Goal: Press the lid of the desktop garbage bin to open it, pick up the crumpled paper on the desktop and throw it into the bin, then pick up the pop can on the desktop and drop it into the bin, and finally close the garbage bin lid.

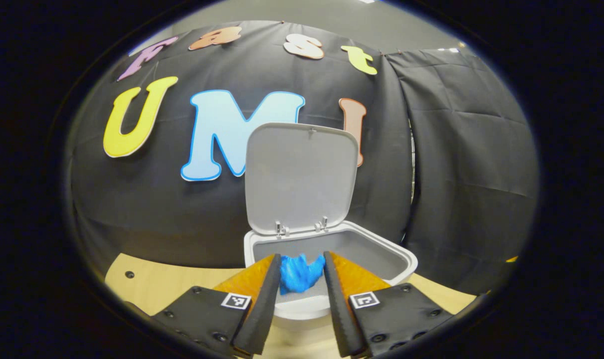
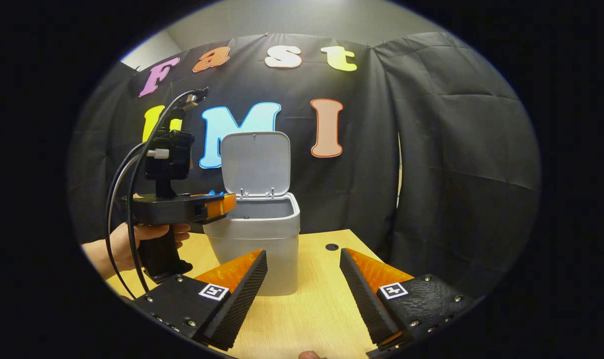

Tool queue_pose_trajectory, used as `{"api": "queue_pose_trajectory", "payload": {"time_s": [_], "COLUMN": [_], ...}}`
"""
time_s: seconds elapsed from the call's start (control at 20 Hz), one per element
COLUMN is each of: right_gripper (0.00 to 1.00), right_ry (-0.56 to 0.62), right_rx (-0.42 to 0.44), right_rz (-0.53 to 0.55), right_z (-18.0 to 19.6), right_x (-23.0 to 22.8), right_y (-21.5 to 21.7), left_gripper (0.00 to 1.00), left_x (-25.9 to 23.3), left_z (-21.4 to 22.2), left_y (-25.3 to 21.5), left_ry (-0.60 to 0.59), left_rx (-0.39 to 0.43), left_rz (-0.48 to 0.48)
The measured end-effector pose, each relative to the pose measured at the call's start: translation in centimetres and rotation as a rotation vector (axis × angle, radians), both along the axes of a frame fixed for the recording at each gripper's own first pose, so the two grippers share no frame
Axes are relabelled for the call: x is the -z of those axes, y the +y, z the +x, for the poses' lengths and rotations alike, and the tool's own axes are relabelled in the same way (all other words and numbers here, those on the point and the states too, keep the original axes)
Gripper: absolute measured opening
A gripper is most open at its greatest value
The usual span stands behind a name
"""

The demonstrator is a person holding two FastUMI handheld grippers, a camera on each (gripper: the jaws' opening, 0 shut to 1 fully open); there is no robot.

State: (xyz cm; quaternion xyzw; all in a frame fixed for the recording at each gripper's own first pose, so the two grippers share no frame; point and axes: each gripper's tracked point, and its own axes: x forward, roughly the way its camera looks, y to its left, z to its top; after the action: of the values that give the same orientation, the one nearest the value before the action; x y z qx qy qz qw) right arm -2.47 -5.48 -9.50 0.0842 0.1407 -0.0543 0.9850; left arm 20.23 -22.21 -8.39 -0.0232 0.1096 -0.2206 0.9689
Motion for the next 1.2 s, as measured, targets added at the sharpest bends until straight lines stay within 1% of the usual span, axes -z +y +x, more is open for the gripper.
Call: {"api": "queue_pose_trajectory", "payload": {"time_s": [0.1, 0.2, 0.25, 0.3, 0.45, 0.55, 0.65, 0.8, 0.9, 0.95, 1.0, 1.05, 1.1, 1.2], "right_gripper": [0.94, 0.94, 0.94, 0.94, 0.94, 0.94, 0.94, 0.94, 0.94, 0.94, 0.94, 0.94, 0.94, 0.94], "right_ry": [-0.008, -0.013, -0.017, -0.019, -0.023, -0.026, -0.032, -0.044, -0.052, -0.052, -0.053, -0.052, -0.051, -0.049], "right_rx": [-0.004, -0.012, -0.015, -0.019, -0.034, -0.045, -0.059, -0.084, -0.105, -0.116, -0.127, -0.137, -0.145, -0.157], "right_rz": [-0.002, 0.003, 0.002, 0.001, 0.002, 0.002, 0.003, 0.002, 0.0, -0.002, -0.002, -0.002, -0.001, 0.005], "right_z": [0.1, 0.3, 0.4, 0.3, 0.4, 0.4, 0.3, 0.3, 0.2, 0.2, 0.1, 0.0, -0.1, -0.2], "right_x": [-0.2, -0.4, -0.5, -0.6, -0.7, -0.8, -1.0, -1.2, -1.5, -1.5, -1.5, -1.5, -1.3, -1.3], "right_y": [0.2, 0.5, 0.6, 0.7, 1.2, 1.5, 1.9, 2.8, 3.6, 4.0, 4.4, 4.8, 5.1, 5.6], "left_gripper": [0.59, 0.73, 0.78, 0.78, 0.86, 0.86, 0.91, 0.91, 0.94, 0.92, 0.94, 0.94, 0.92, 0.92], "left_x": [-0.2, -0.2, -0.3, -0.5, -0.9, -1.5, -2.2, -2.8, -2.9, -3.0, -3.1, -3.1, -3.2, -3.5], "left_z": [-0.2, -0.4, -0.5, -0.5, -1.1, -1.5, -2.0, -2.9, -3.6, -4.0, -4.4, -5.0, -5.5, -6.3], "left_y": [0.3, 0.5, 0.7, 1.0, 2.1, 2.9, 3.7, 5.1, 6.0, 6.5, 7.0, 7.4, 8.0, 9.1], "left_ry": [0.0, 0.0, -0.001, -0.004, -0.007, -0.018, -0.037, -0.048, -0.045, -0.046, -0.047, -0.051, -0.057, -0.073], "left_rx": [0.001, -0.006, -0.009, -0.018, -0.039, -0.056, -0.075, -0.096, -0.105, -0.112, -0.115, -0.121, -0.126, -0.134], "left_rz": [-0.002, 0.001, -0.006, -0.014, -0.029, -0.045, -0.051, -0.047, -0.053, -0.053, -0.048, -0.041, -0.034, -0.03]}}
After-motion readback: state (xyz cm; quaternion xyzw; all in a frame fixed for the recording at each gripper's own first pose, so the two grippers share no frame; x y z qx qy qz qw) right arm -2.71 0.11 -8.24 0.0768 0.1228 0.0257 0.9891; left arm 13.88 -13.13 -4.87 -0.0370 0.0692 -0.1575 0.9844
